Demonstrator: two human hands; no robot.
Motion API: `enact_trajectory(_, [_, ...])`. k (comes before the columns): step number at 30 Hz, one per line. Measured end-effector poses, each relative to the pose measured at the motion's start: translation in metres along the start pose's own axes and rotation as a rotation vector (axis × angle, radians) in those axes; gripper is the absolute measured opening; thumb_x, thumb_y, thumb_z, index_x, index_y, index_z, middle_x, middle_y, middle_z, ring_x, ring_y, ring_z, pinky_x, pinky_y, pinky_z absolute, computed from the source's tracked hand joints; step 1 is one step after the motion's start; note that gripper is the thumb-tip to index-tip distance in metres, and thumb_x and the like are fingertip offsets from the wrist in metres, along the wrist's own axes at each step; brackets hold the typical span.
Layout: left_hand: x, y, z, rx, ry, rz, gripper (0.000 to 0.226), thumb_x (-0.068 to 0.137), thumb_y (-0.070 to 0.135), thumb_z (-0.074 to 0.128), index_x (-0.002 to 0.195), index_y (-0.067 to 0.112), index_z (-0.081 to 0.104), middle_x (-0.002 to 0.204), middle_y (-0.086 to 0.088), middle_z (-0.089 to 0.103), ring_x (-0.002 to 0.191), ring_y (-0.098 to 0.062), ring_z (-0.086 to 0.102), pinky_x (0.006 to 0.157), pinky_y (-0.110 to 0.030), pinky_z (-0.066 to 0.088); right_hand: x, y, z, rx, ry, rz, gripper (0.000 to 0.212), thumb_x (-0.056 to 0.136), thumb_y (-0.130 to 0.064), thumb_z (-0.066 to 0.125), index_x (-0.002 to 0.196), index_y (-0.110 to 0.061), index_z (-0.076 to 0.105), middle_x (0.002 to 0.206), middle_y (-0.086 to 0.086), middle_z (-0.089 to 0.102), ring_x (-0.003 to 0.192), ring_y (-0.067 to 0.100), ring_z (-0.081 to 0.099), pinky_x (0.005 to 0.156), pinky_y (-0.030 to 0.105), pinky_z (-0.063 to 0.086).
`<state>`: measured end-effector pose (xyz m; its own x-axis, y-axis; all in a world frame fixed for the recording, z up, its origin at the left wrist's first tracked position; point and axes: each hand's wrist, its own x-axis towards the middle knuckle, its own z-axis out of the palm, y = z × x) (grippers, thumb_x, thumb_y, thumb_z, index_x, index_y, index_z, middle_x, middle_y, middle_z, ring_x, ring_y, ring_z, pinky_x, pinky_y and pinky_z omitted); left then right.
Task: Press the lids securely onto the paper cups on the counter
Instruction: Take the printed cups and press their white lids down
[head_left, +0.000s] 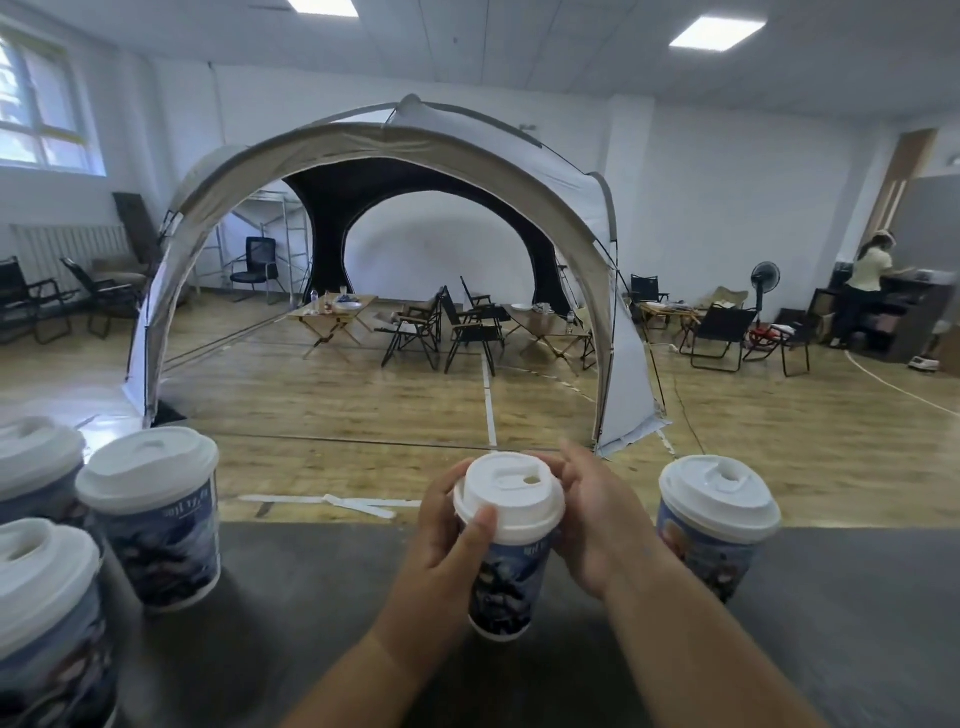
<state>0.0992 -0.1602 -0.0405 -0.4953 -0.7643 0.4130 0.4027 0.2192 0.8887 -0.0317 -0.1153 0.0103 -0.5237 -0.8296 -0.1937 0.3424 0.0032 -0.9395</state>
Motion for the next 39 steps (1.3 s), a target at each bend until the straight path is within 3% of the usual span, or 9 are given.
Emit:
enact_trajectory(2, [0.003,-0.001,0.000,0.008,-0.008,-0.004,0.037,0.088,0.025,0.063,0.122,0.020,0.050,0.109,0.013,0.066,0.099,0.006,0.063,0.078,-0.011,0.049,0.009,-0.012,0.002,-0.048,-0.022,0.072,0.030,0.091,-0.025,0.056,0.100,-0.002,0.072,0.112,0.021,0.072,0.104,0.036,0.066,0.106,0.050,0.046])
enact_trajectory(5, [0.005,-0.005,-0.001,0.022,-0.021,-0.007,0.040,0.083,0.027,0.055,0.122,0.022,0.050,0.106,0.019,0.066,0.101,0.002,0.063,0.080,-0.014,0.050,0.015,-0.023,0.008,-0.101,-0.104,0.150,0.022,0.091,-0.016,0.057,0.101,-0.001,0.070,0.105,0.022,0.071,0.092,0.032,0.065,0.095,0.045,0.051])
enact_trajectory(10, [0.004,-0.005,-0.002,0.027,-0.020,0.008,0.042,0.083,0.028,0.056,0.124,0.019,0.049,0.105,0.022,0.066,0.101,0.004,0.062,0.079,-0.012,0.049,0.019,-0.020,0.008,-0.148,-0.128,0.191,0.027,0.093,-0.013,0.055,0.079,0.000,0.074,0.082,0.019,0.073,0.072,0.028,0.069,0.078,0.040,0.054])
enact_trajectory(14, [0.003,-0.003,-0.001,0.004,-0.031,0.001,0.039,0.086,0.025,0.056,0.123,0.019,0.047,0.103,0.024,0.066,0.098,0.005,0.064,0.076,-0.011,0.050,0.015,-0.016,0.008,-0.124,-0.107,0.158,0.025,0.091,-0.016,0.055,0.084,-0.001,0.074,0.086,0.019,0.072,0.076,0.029,0.067,0.078,0.039,0.053])
enact_trajectory(19, [0.004,-0.003,0.001,0.010,-0.026,0.003,0.040,0.084,0.025,0.056,0.123,0.019,0.048,0.104,0.021,0.066,0.100,0.001,0.065,0.076,-0.013,0.051,0.006,-0.003,0.008,-0.017,-0.047,0.068,0.029,0.088,-0.017,0.055,0.097,0.002,0.075,0.103,0.024,0.073,0.089,0.035,0.069,0.094,0.046,0.052])
enact_trajectory(27, [0.004,-0.004,0.001,-0.015,-0.033,-0.044,0.041,0.085,0.032,0.061,0.123,0.027,0.048,0.106,0.020,0.067,0.102,-0.002,0.065,0.077,-0.016,0.053,-0.010,0.011,0.011,0.021,0.113,-0.144,0.025,0.094,-0.015,0.053,0.089,-0.004,0.076,0.086,0.016,0.076,0.079,0.029,0.070,0.077,0.043,0.056])
enact_trajectory(33, [0.004,-0.004,0.000,-0.032,-0.047,-0.058,0.047,0.079,0.032,0.061,0.123,0.028,0.048,0.107,0.017,0.068,0.101,-0.004,0.066,0.076,-0.017,0.053,-0.016,0.019,0.010,-0.022,0.132,-0.207,0.033,0.101,-0.024,0.047,0.097,-0.008,0.075,0.091,0.011,0.077,0.083,0.024,0.073,0.074,0.037,0.058])
enact_trajectory(39, [0.003,-0.002,0.001,-0.028,-0.056,-0.076,0.053,0.076,0.044,0.065,0.125,0.032,0.048,0.111,0.017,0.066,0.106,-0.006,0.065,0.078,-0.019,0.054,-0.022,0.032,0.012,-0.029,0.142,-0.267,0.035,0.104,-0.037,0.040,0.117,-0.022,0.069,0.112,0.004,0.073,0.105,0.022,0.069,0.095,0.047,0.055])
